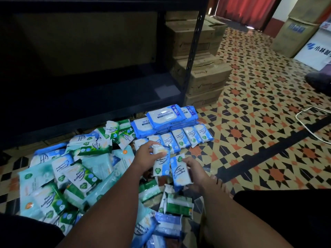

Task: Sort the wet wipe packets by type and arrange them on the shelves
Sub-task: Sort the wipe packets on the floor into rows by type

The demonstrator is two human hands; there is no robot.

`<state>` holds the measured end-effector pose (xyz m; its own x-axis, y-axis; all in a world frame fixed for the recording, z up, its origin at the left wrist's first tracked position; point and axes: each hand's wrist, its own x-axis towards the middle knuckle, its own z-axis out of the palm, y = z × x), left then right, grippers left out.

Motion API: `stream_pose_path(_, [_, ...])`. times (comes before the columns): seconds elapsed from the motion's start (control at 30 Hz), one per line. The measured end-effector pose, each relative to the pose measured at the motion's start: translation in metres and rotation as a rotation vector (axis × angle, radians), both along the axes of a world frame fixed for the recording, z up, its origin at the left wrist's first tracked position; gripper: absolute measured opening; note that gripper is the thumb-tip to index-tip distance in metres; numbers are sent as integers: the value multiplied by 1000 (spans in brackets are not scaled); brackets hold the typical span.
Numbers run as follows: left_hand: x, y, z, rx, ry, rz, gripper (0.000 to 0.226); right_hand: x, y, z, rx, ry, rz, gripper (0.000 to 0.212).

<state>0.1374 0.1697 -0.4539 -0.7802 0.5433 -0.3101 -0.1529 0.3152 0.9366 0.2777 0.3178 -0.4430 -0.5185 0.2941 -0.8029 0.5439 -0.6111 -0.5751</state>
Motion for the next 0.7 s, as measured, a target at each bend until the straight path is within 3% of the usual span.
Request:
stream_pose_path(0.07, [1, 11, 3, -7, -24, 61, 40, -3, 5, 8, 58, 61, -9, 28])
stream_pose_path(0.1, [1, 16, 2, -19, -52, 89, 42, -5, 9, 8, 86, 70, -4, 27])
stream_pose_path(0.27, [0, 34, -7, -52, -151, 152, 61, -19, 19, 4, 111, 184, 2, 38])
stream_pose_path(0.47, [-3, 54, -18, -39, -65, 198, 44, -29, 39, 0, 271, 68, -173, 45])
stream_pose_path(0.7, [-14, 78, -25, -53, 41, 241, 44, -54, 82, 4, 341, 21, -145, 45])
